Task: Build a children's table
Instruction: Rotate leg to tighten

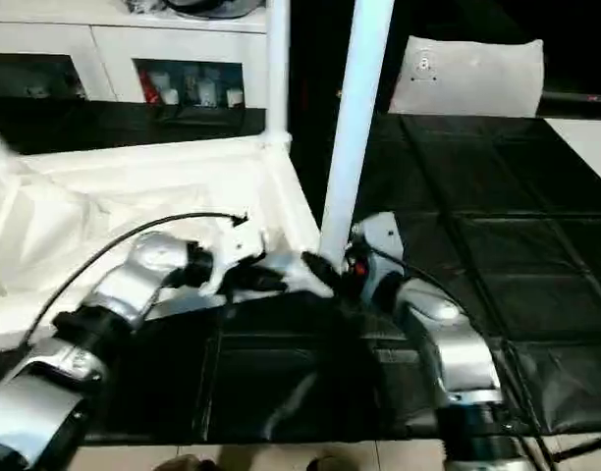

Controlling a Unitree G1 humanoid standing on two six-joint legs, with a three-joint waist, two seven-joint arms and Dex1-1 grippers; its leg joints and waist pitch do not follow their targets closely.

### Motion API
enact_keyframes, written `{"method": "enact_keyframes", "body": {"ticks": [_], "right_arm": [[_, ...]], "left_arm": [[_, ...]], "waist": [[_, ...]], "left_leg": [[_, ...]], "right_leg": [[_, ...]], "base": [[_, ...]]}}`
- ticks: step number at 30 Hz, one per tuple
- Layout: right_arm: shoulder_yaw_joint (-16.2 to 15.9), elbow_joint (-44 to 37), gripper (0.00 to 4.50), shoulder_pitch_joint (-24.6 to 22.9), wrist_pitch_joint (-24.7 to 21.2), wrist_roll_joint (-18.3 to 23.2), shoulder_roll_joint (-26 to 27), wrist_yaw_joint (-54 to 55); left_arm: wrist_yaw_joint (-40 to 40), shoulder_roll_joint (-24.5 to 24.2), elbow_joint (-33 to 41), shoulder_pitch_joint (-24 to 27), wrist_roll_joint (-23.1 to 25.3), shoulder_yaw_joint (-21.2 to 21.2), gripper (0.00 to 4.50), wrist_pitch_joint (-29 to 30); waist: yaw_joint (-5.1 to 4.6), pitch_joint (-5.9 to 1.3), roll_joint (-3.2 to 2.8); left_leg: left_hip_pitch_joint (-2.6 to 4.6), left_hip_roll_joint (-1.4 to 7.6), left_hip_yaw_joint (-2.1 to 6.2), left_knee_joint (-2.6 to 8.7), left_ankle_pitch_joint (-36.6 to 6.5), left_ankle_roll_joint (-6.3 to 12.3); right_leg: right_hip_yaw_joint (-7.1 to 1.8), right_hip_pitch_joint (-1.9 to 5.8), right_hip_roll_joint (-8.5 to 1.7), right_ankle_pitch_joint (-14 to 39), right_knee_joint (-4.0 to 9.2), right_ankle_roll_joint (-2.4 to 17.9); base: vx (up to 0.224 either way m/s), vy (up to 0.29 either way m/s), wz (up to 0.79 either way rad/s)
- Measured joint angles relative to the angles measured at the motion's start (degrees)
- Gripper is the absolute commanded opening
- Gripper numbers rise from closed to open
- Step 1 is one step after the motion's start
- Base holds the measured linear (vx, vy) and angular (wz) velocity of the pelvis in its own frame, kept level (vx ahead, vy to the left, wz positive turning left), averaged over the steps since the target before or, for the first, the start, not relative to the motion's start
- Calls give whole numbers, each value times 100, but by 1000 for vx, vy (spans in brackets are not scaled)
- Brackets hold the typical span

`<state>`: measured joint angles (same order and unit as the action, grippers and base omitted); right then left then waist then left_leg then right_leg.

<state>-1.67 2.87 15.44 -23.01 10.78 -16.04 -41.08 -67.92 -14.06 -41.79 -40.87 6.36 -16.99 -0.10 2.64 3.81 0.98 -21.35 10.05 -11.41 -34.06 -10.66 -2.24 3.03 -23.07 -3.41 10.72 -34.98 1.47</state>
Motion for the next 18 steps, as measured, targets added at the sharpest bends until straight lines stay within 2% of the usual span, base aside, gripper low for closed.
{"method": "enact_keyframes", "body": {"ticks": [2, 3, 4, 10, 12, 18], "right_arm": [[-41, 5, 389, 0, 152, 67, -292, -487], [-40, 10, 413, 0, 214, 80, -354, -610], [-66, 17, 417, -1, 284, 91, -434, -783], [-212, 191, 417, -59, 496, 367, -1027, -1960], [-246, 199, 417, -100, 507, 505, -1119, -2263], [-395, 237, 364, -134, 431, 787, -1361, -3078]], "left_arm": [[-358, -113, -41, 1, -20, -54, 0, -200], [-454, -155, -71, 1, -37, -62, 0, -272], [-579, -215, -102, -2, -56, -80, 0, -366], [-1237, -434, -348, -84, -167, -169, 0, -801], [-1387, -469, -436, -144, -165, -206, 0, -922], [-1846, -522, -480, -182, -181, -319, 0, -1183]], "waist": [[83, 1, 1], [99, 1, 1], [107, 1, 1], [139, 2, 3], [178, 2, 3], [308, 1, 3]], "left_leg": [[0, 0, 0, -8, 0, 0], [2, 0, 0, -11, 0, 0], [3, -1, 0, -17, 0, 1], [3, -4, 0, -27, -3, 6], [4, 0, 1, -26, -3, 5], [1, 4, 1, -30, -3, 5]], "right_leg": [[0, 8, -2, 0, 0, 0], [0, 12, -3, -1, 0, 0], [0, 17, -5, -1, 0, 1], [0, 23, -10, -1, -1, 1], [3, 23, -8, -1, -3, 1], [12, 24, -10, -1, -4, 2]], "base": [[0, 0, 0], [0, 0, 0], [0, 0, 0], [0, 0, 0], [0, 0, 0], [0, 0, 0]]}}
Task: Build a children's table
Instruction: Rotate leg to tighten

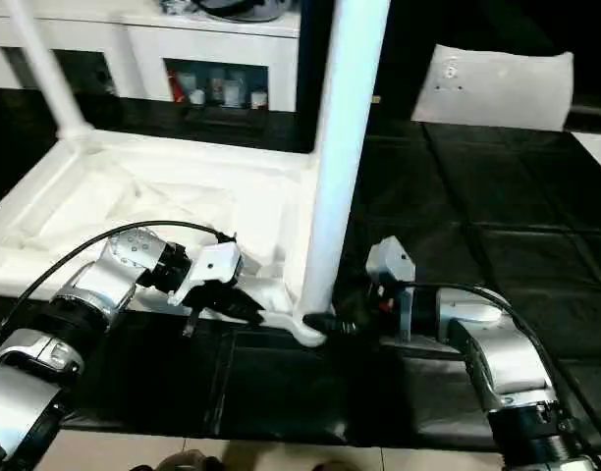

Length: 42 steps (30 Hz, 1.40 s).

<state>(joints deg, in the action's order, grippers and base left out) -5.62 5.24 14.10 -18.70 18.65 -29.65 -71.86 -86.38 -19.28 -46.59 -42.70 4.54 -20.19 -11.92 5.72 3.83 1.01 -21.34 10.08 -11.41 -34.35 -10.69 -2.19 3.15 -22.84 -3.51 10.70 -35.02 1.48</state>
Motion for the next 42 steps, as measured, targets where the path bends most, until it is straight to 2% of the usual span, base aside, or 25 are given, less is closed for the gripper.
{"method": "enact_keyframes", "body": {"ticks": [1, 3, 5, 8, 10, 18, 23, 26, 29, 34, 36, 39, 42], "right_arm": [[-13, 9, 364, 1, -5, 29, -40, -85], [-56, 33, 328, 11, -6, 76, -52, -182], [-97, 71, 323, 20, -6, 99, -52, -240], [-163, 188, 284, 119, -6, 100, -54, -362], [-170, 188, 277, 135, -6, 101, -56, -428], [-237, 191, 208, 155, -27, 147, -80, -508], [-191, 32, 196, 112, -340, 191, -22, -342], [-76, -221, 195, 2, -667, 152, 245, 362], [98, -253, 195, 4, -833, -28, 614, 1207], [503, -255, 193, 68, -1011, -489, 1475, 3004], [612, -231, 192, 133, -1075, -620, 1718, 3542], [878, -100, 192, 300, -1083, -927, 2446, 4794], [973, 112, 192, 472, -931, -1082, 2737, 5484]], "left_arm": [[-80, -9, -8, 0, -14, -14, 0, -37], [-189, -23, -40, -9, -39, -55, 0, -83], [-276, -27, -51, -21, -45, -103, 0, -130], [-357, -34, -62, -31, -77, -159, 0, -213], [-369, -42, -62, -36, -105, -218, 0, -232], [-376, -57, -145, -71, -139, -272, 0, -321], [-375, -17, -147, -72, -144, -207, 0, -241], [5, -21, -134, -105, -46, -95, 0, 144], [591, 70, -134, -187, 116, -24, 0, 599], [1739, 510, -114, -187, 206, 243, 0, 1441], [2145, 714, -113, -184, 207, 320, 0, 1667], [2996, 1111, -93, -193, 277, 503, 0, 2101], [3546, 1393, -84, -222, 339, 569, 0, 2316]], "waist": [[11, 0, 0], [22, 0, 0], [42, 0, 0], [68, 0, 0], [88, 0, 1], [83, 0, 1], [76, 0, 1], [59, -1, -5], [-28, -1, -6], [-308, 0, -3], [-378, 0, -2], [-427, -3, -9], [-445, -4, -10]], "left_leg": [[0, 0, 0, -1, 0, 0], [1, 0, 0, -1, 0, 0], [2, 0, 1, -1, 0, -1], [1, 1, 1, -1, 1, -1], [1, 1, 1, -1, 0, -1], [2, 1, 1, 0, 0, -1], [5, 2, 1, 3, 1, -1], [23, 3, 1, 5, 3, -5], [38, 2, 3, 6, 7, -12], [47, -11, 4, 2, 8, -12], [46, -12, 3, 4, 7, -12], [46, -12, 4, 6, 7, -12], [40, -12, 4, 10, 7, -12]], "right_leg": [[0, 0, 0, 0, 0, 0], [1, 1, 0, 0, -1, 0], [2, 0, 0, 0, -2, 0], [3, 1, -1, 0, -1, 0], [3, 2, -1, 0, -1, 0], [5, 1, -1, 0, -1, 0], [5, 2, 0, 1, -1, -1], [5, 14, 0, 0, -6, -1], [5, 24, 0, 20, 2, -34], [4, 26, -14, 22, 21, -38], [4, 26, -14, 22, 30, -38], [4, 19, -13, 21, 30, -37], [3, 16, -12, 22, 36, -37]], "base": [[0, 0, 0], [0, 0, 0], [0, 0, 0], [0, 0, 0], [0, 0, 0], [0, 0, 0], [0, 0, 0], [0, 0, 0], [0, 0, 0], [0, 0, 0], [0, 0, 0], [0, 0, 0], [0, 0, 0]]}}
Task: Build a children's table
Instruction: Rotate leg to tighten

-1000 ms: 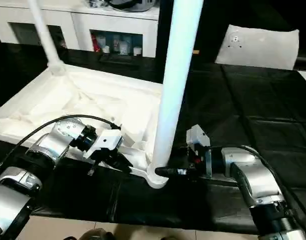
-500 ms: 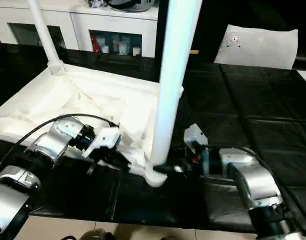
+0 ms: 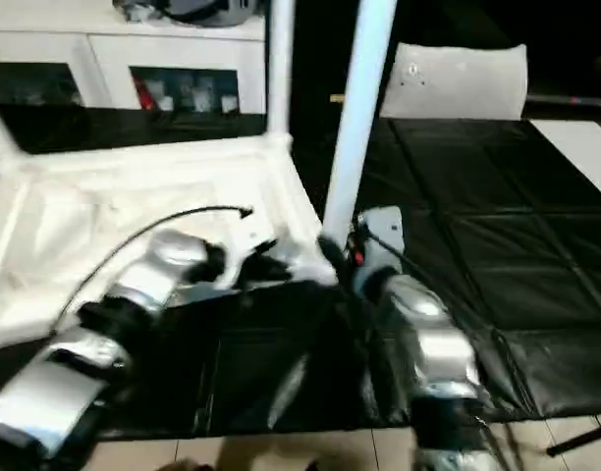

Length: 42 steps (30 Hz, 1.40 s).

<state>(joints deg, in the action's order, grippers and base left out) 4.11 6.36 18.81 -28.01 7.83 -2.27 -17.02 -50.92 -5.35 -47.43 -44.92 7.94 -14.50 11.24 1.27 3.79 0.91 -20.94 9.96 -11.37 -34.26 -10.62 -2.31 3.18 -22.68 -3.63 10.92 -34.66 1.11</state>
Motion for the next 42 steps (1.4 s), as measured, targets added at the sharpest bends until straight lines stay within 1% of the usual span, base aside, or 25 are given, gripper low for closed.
{"method": "enact_keyframes", "body": {"ticks": [1, 2, 4, 7, 8, 9, 10, 12, 13, 14, 17, 18, 19, 22, 23, 25, 27, 28, 33, 37, 38, 39, 40, 41, 42], "right_arm": [[11, 82, 192, 57, 87, -61, 78, 156], [25, 121, 226, 86, 124, -88, 121, 234], [124, 153, 261, 101, 208, -96, 248, 312], [138, 118, 271, 26, 378, -94, 267, 236], [137, 90, 297, -24, 425, -93, 241, 181], [123, 61, 297, -67, 471, -85, 198, 126], [77, 14, 309, -141, 530, -59, 62, -77], [-40, -121, 315, -321, 614, 63, -251, -535], [-49, -152, 338, -362, 629, 136, -355, -748], [-66, -160, 346, -371, 631, 161, -446, -923], [-157, -189, 355, -469, 728, 299, -731, -1480], [-164, -186, 381, -490, 761, 338, -875, -1685], [-222, -186, 391, -522, 805, 403, -1116, -2067], [-333, -178, 401, -532, 947, 629, -1677, -3037], [-355, -176, 425, -530, 984, 676, -1817, -3290], [-432, -168, 425, -524, 1043, 771, -2108, -3826], [-470, -159, 425, -517, 1080, 827, -2279, -4205], [-474, -153, 425, -504, 1089, 852, -2328, -4374], [-704, -87, 425, -463, 1112, 1057, -2612, -5199], [-898, 77, 379, -354, 1107, 1126, -2753, -5642], [-927, 113, 368, -316, 1110, 1128, -2755, -5725], [-955, 137, 368, -296, 1111, 1127, -2758, -5782], [-995, 200, 352, -278, 1130, 1122, -2757, -5847], [-1045, 300, 352, -241, 1181, 1107, -2754, -5878], [-1067, 357, 335, -233, 1208, 1098, -2754, -5893]], "left_arm": [[111, 54, 29, 0, 34, 10, 0, 39], [167, 81, 49, 0, 50, 14, 0, 73], [216, 97, 103, 0, 73, 9, 0, 117], [192, 97, 130, 0, 73, 5, 0, 80], [160, 96, 138, 0, 73, 4, 0, 70], [129, 94, 140, 0, 73, -2, 0, 44], [58, 51, 143, 2, 71, -22, 0, -63], [-181, -81, 166, 31, 42, -86, 0, -268], [-309, -150, 196, 67, 6, -100, 0, -367], [-396, -205, 223, 94, -21, -115, 0, -431], [-645, -370, 291, 184, -57, -119, 0, -658], [-777, -470, 306, 207, -66, -124, 0, -750], [-988, -584, 352, 260, -110, -162, 0, -896], [-1638, -897, 387, 379, -201, -232, 0, -1375], [-1830, -962, 385, 400, -241, -252, 0, -1468], [-2241, -1114, 382, 414, -332, -306, 0, -1631], [-2554, -1220, 373, 415, -380, -350, 0, -1725], [-2680, -1254, 370, 415, -384, -377, 0, -1787], [-3154, -1405, 316, 412, -423, -462, 0, -2078], [-3471, -1449, 284, 405, -444, -551, 0, -2251], [-3539, -1453, 279, 403, -453, -566, 0, -2281], [-3610, -1458, 279, 403, -461, -582, 0, -2295], [-3675, -1461, 279, 403, -476, -608, 0, -2313], [-3727, -1465, 279, 400, -481, -628, 0, -2338], [-3761, -1461, 279, 399, -486, -642, 0, -2353]], "waist": [[-14, -1, -3], [-21, -1, -3], [-24, -1, -4], [-10, 0, -5], [0, 1, -6], [12, 1, -8], [29, 2, -7], [43, 2, -7], [43, 3, -7], [42, 3, -8], [59, 3, -8], [62, 4, -8], [66, 6, -11], [82, 7, -9], [109, 8, -7], [181, 8, -6], [224, 9, -4], [239, 9, -4], [302, 9, -2], [399, 9, 0], [408, 8, 0], [420, 8, 2], [436, 7, 3], [443, 6, 4], [455, 6, 4]], "left_leg": [[-3, 0, 0, 2, 0, 0], [-5, 0, 0, 5, 0, 0], [-8, 0, 0, 14, -1, 1], [-16, -1, 0, 35, -1, 0], [-17, -1, 0, 43, -1, 0], [-18, -1, -1, 47, -1, 0], [-20, -1, -1, 52, -2, 0], [-25, 1, -1, 72, -2, 0], [-24, 5, -1, 75, -1, 1], [-25, 8, -1, 80, -1, 1], [-27, 16, 0, 87, 0, 1], [-29, 19, 0, 87, 0, 0], [-29, 19, 0, 86, 0, 0], [-31, 22, 0, 77, 0, -1], [-32, 22, 2, 74, 0, -2], [-32, 22, 1, 66, 0, -2], [-32, 21, 1, 61, 0, -1], [-32, 20, 0, 58, 0, -1], [-33, 22, -1, 55, 0, -1], [-33, 25, -1, 54, 0, -1], [-33, 25, -1, 54, 0, -1], [-33, 25, -1, 53, 0, -1], [-34, 25, -1, 51, 0, 0], [-34, 25, -1, 49, 0, -1], [-35, 25, -1, 48, 0, 0]], "right_leg": [[0, -2, 0, -1, 2, 1], [0, -2, 0, -1, 4, 1], [0, -5, 2, -4, 8, 5], [0, -13, 4, -45, 24, 30], [0, -13, 5, -51, 30, 31], [0, -14, 6, -52, 32, 32], [0, -17, 7, -52, 34, 32], [3, -22, 13, -53, 50, 31], [4, -25, 17, -53, 52, 31], [7, -27, 19, -52, 53, 31], [24, -31, 21, -50, 55, 30], [28, -31, 21, -50, 54, 30], [29, -31, 21, -50, 55, 30], [32, -26, 20, -51, 54, 30], [34, -22, 18, -51, 54, 30], [35, -15, 15, -51, 54, 31], [35, -11, 12, -52, 54, 32], [34, -9, 11, -53, 54, 34], [38, -10, 10, -54, 48, 35], [43, -11, 11, -54, 46, 35], [43, -11, 10, -54, 46, 35], [43, -10, 10, -54, 46, 35], [43, -9, 9, -54, 46, 35], [44, -9, 9, -54, 46, 35], [44, -9, 8, -54, 46, 35]], "base": [[0, 0, 0], [0, 0, 0], [0, 0, 0], [0, 0, 0], [0, 0, 0], [0, 0, 0], [0, 0, 0], [0, 0, 0], [0, 0, 0], [0, 0, 0], [0, 0, 0], [0, 0, 0], [0, 0, 0], [0, 0, 0], [0, 0, 0], [0, 0, 0], [0, 0, 0], [0, 0, 0], [0, 0, 0], [0, 0, 0], [0, 0, 0], [0, 0, 0], [0, 0, 0], [0, 0, 0], [0, 0, 0]]}}
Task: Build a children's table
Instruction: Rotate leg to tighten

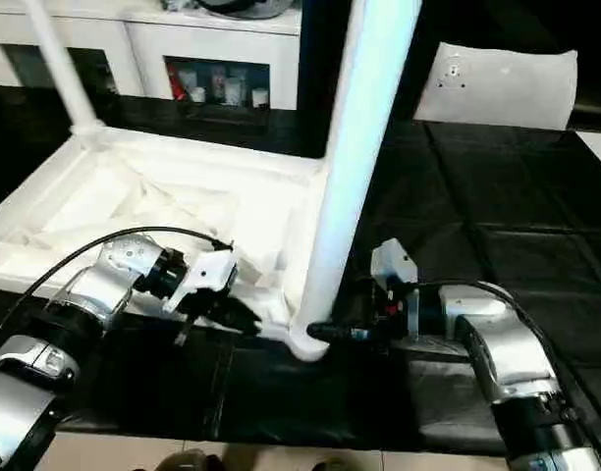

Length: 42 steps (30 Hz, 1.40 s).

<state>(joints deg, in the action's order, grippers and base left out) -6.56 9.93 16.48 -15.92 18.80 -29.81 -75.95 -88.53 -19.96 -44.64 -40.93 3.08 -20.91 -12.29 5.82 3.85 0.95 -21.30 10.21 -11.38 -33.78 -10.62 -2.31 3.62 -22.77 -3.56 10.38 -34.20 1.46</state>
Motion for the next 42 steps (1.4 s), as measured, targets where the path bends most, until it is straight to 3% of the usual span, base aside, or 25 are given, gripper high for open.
{"method": "enact_keyframes", "body": {"ticks": [13, 19, 26, 30, 33, 35, 37, 40, 41, 42], "right_arm": [[-219, 272, 218, 167, 79, 19, 6, -430], [-221, 280, 200, 177, 57, 35, 19, -422], [25, -159, 198, -129, -476, 5, 396, 609], [344, -326, 197, -146, -846, -416, 1099, 2260], [608, -371, 194, -135, -1126, -679, 1645, 3479], [790, -357, 193, -38, -1280, -949, 2134, 4405], [858, -291, 193, 75, -1351, -1088, 2414, 5036], [955, -231, 193, 170, -1352, -1219, 2650, 5527], [958, -217, 193, 177, -1326, -1221, 2676, 5571], [958, -189, 228, 178, -1265, -1221, 2688, 5580]], "left_arm": [[-68, 2, -89, -76, -32, -141, 0, -152], [-77, 18, -138, -105, -50, -134, 0, -144], [419, 123, -137, -108, 44, 35, 0, 426], [1435, 368, -283, -177, 257, 262, 0, 1019], [2185, 724, -358, -202, 339, 374, 0, 1473], [2756, 999, -391, -216, 344, 481, 0, 1837], [3149, 1186, -401, -228, 344, 554, 0, 2083], [3499, 1378, -404, -245, 357, 636, 0, 2272], [3516, 1381, -404, -245, 357, 642, 0, 2273], [3518, 1381, -404, -245, 361, 648, 0, 2273]], "waist": [[67, -2, 6], [66, -1, 9], [32, -2, 9], [-145, -3, 9], [-367, -13, -16], [-528, -13, -59], [-658, -6, -109], [-766, 9, -119], [-788, 21, -124], [-810, 40, -150]], "left_leg": [[-1, 4, 1, -19, 1, -1], [0, 6, 1, -24, 1, -1], [28, 8, 1, -35, 4, -7], [104, 1, 3, -36, 9, -15], [149, -1, 53, -30, 6, -13], [142, -4, 143, -25, 3, -9], [134, -4, 209, -16, -2, -2], [147, -59, 199, -4, -17, 18], [159, -75, 201, -1, -29, 36], [170, -71, 210, -7, -40, 55]], "right_leg": [[4, -3, -2, 0, -24, 0], [4, -4, -2, 0, -30, -1], [2, 10, -2, 9, -57, -15], [5, 62, -10, 29, -50, -48], [81, 106, -27, 44, 64, -73], [264, 196, -86, 47, 199, -77], [374, 279, -112, 47, 315, -77], [370, 275, -163, 48, 322, -78], [391, 254, -183, 49, 329, -79], [463, 280, -203, 50, 369, -82]], "base": [[0, 0, 0], [0, 0, 0], [0, 0, 0], [0, 0, 0], [-34, 24, -6], [-27, 64, -10], [-10, 74, -11], [-13, 35, 1], [0, 0, 0], [0, 0, 0]]}}
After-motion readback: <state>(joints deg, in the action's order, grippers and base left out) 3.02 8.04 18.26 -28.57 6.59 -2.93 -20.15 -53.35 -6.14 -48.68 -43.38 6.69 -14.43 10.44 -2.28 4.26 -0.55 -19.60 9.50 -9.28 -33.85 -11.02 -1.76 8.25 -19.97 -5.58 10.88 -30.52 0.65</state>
